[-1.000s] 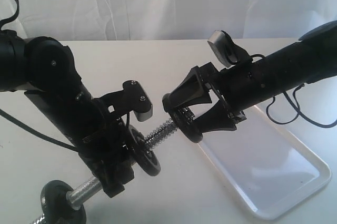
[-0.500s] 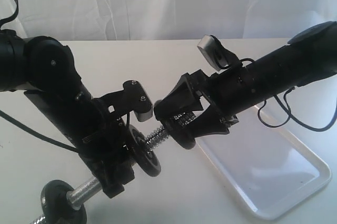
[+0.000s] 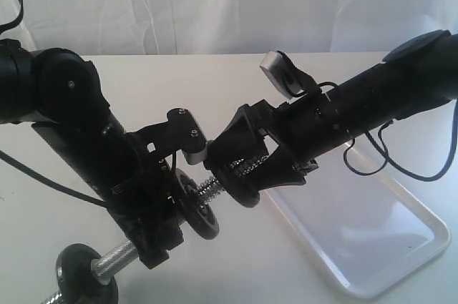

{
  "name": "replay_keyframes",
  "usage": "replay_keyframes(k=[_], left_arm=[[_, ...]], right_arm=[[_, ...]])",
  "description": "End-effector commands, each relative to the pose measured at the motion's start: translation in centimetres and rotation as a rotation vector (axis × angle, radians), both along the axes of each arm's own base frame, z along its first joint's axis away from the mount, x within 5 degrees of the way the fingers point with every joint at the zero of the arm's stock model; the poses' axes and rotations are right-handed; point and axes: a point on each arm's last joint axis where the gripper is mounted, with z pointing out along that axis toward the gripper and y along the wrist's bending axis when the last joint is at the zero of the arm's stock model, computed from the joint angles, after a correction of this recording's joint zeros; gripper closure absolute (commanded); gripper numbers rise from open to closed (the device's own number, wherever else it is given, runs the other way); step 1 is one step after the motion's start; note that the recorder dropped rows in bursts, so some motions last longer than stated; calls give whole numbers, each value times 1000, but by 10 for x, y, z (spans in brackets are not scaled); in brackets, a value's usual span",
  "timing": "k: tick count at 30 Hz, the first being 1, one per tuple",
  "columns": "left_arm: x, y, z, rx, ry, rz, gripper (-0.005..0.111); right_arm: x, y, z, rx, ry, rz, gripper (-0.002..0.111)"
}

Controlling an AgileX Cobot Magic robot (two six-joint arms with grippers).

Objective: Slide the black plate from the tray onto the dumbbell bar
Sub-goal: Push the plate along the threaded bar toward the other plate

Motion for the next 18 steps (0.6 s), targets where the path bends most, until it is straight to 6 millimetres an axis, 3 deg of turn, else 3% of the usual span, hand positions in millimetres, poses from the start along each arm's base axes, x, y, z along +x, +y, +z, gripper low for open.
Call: replay_keyframes(k=[1,18], left_arm=[[-6,-4,26,-105,-11,23,107],[-6,-4,26,-105,-11,23,107]], right_arm=[[-6,9,9,60,3,30,108],[-12,18,9,58,-11,76,107]])
